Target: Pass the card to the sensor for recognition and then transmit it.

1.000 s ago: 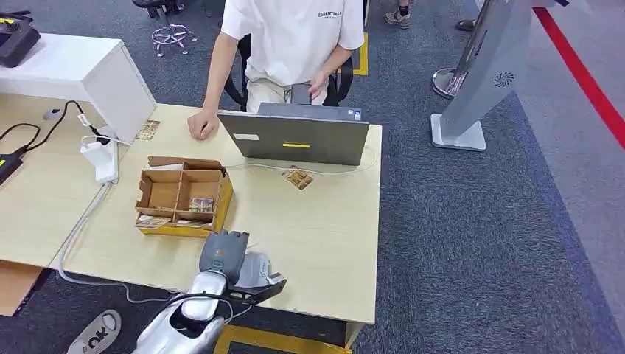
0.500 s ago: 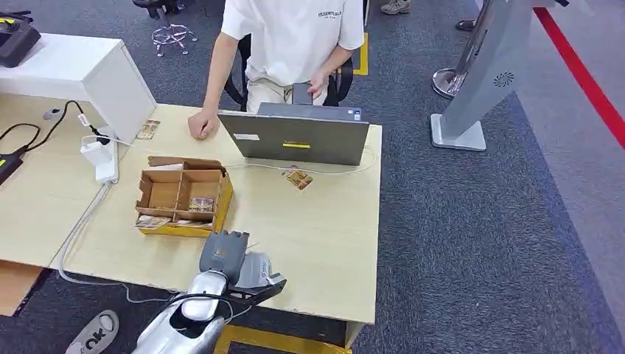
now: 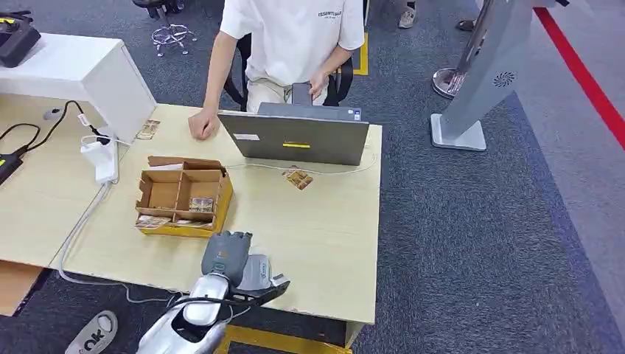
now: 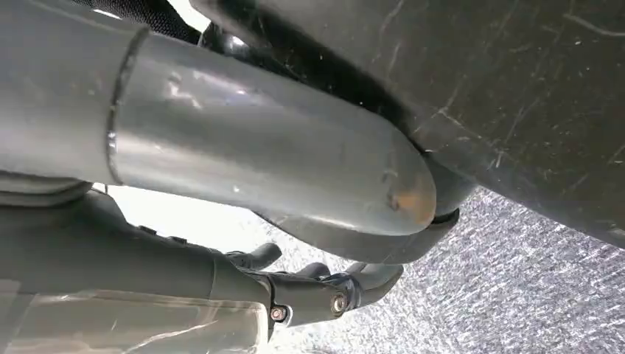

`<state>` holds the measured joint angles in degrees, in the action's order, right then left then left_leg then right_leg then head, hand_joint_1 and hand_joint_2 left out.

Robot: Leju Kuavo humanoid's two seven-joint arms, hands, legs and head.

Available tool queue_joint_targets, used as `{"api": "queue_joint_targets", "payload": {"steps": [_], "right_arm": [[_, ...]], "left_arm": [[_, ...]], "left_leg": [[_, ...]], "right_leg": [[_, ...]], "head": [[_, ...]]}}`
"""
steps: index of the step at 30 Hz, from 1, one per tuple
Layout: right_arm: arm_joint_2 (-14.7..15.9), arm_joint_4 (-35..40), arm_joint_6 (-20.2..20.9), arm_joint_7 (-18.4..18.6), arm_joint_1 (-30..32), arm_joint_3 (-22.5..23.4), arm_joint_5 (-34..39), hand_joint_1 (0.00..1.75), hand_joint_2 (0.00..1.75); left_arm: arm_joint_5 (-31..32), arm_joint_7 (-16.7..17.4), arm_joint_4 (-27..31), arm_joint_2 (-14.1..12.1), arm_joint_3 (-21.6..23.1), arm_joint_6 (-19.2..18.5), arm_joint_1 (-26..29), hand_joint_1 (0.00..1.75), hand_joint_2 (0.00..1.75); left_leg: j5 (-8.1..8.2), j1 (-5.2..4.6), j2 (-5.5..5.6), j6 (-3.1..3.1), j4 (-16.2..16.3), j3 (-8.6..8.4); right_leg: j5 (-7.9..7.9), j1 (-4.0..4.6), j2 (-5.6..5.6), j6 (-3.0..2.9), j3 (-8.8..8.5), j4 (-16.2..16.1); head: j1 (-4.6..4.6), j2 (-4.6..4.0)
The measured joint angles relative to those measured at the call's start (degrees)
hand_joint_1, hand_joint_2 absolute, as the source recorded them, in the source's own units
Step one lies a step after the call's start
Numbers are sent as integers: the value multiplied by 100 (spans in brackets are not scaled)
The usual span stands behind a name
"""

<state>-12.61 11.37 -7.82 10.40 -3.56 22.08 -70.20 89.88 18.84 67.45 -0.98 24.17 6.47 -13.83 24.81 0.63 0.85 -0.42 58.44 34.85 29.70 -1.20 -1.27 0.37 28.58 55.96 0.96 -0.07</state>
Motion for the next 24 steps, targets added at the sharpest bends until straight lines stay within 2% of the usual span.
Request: {"api": "queue_joint_targets", "payload": {"steps": [1, 2, 3, 4, 5, 6, 7, 8, 9, 10, 11, 12, 14, 18, 24], "right_arm": [[0, 0, 0, -11, 1, 7, -4, 0, 0], [0, 0, 0, -37, 3, 7, -44, 0, 0], [0, 0, 0, -81, 2, 7, -110, 0, 0], [0, 0, 0, -81, 2, 7, -110, 0, 0], [0, 0, 0, -100, 2, 2, -139, 0, 0], [0, -2, 0, -136, 2, -13, -212, 0, 0], [0, -2, 0, -171, 3, -28, -269, 0, 0], [0, -2, 0, -203, 3, -46, -308, 0, 0], [0, -2, 0, -210, 3, -57, -321, 0, 0], [0, -2, 0, -219, 1, -72, -345, 0, 0], [0, -2, 0, -221, 1, -77, -354, 0, 0], [0, -2, 0, -234, 1, -83, -354, 0, 0], [0, -2, 0, -269, -2, -90, -352, 0, 0], [0, -2, 0, -280, 3, -90, -304, 0, 0], [0, -2, 0, -273, 4, -90, -238, 0, 0]], "left_arm": [[0, 57, 7, -4, 0, 46, -7, 175, 175], [0, 220, 51, -64, 26, 169, -53, 175, 175], [0, 568, 158, -265, 116, 441, -155, 175, 175], [2, 568, 186, -268, 149, 526, -175, 175, 175], [2, 801, 231, -316, 206, 665, -207, 175, 175], [4, 1561, 418, -753, 580, 1776, -610, 175, 175], [4, 1865, 538, -1237, 850, 2693, -995, 175, 175], [4, 1884, 617, -1551, 948, 3061, -1268, 175, 175], [2, 1886, 656, -1797, 1027, 3121, -1491, 175, 175], [2, 1830, 664, -2027, 1098, 3023, -1698, 175, 175], [2, 1728, 658, -2176, 1141, 2996, -1862, 175, 175], [0, 1534, 613, -2382, 1143, 2988, -2076, 175, 175], [-4, 1055, 409, -2568, 1130, 2977, -2471, 175, 175], [-15, 559, -123, -2791, 1010, 2885, -3149, 175, 175], [-24, 461, -1128, -2861, 962, 2793, -3962, 175, 175]], "left_leg": [[-1, 0, 0, 0, 0, -1], [-2, 2, 0, 0, 0, 3], [-11, 8, -4, 2, 1, 8], [-12, 9, -4, 2, 1, 10], [-12, 11, -3, 2, 1, 15], [-20, 17, 0, -7, -1, 26], [-25, 17, 2, -10, -7, 20], [-30, 22, 1, -17, -9, 16], [-32, 25, 0, -21, -10, 15], [-36, 27, 0, -25, -11, 15], [-36, 28, 0, -26, -11, 15], [-37, 34, 0, -26, -11, 21], [-40, 38, 2, -24, -11, 26], [-44, 37, -4, -24, -10, 33], [-47, 36, -4, -22, -9, 37]], "right_leg": [[0, 0, 0, 0, 2, 0], [-1, 1, 0, 0, 5, 2], [-3, 5, -3, -1, 14, 3], [-4, 7, -4, -1, 15, 3], [-6, 9, -4, 0, 16, 3], [-19, 15, -1, -7, 15, 4], [-21, 22, -1, -10, 14, 5], [-23, 26, -2, -13, 15, 5], [-23, 28, -2, -14, 18, 6], [-23, 29, -2, -14, 25, 6], [-24, 29, -2, -15, 28, 7], [-25, 33, -2, -16, 30, 8], [-26, 37, 0, -17, 30, 9], [-41, 36, -9, -23, 35, 8], [-43, 35, -8, -24, 41, 8]], "head": [[0, 2], [0, 0], [-4, 2], [-4, 2], [-4, 0], [-9, 0], [-2, 0], [0, 2], [2, 0], [2, 0], [4, 0], [9, 0], [-6, 2], [-7, 2], [-4, 0]]}}
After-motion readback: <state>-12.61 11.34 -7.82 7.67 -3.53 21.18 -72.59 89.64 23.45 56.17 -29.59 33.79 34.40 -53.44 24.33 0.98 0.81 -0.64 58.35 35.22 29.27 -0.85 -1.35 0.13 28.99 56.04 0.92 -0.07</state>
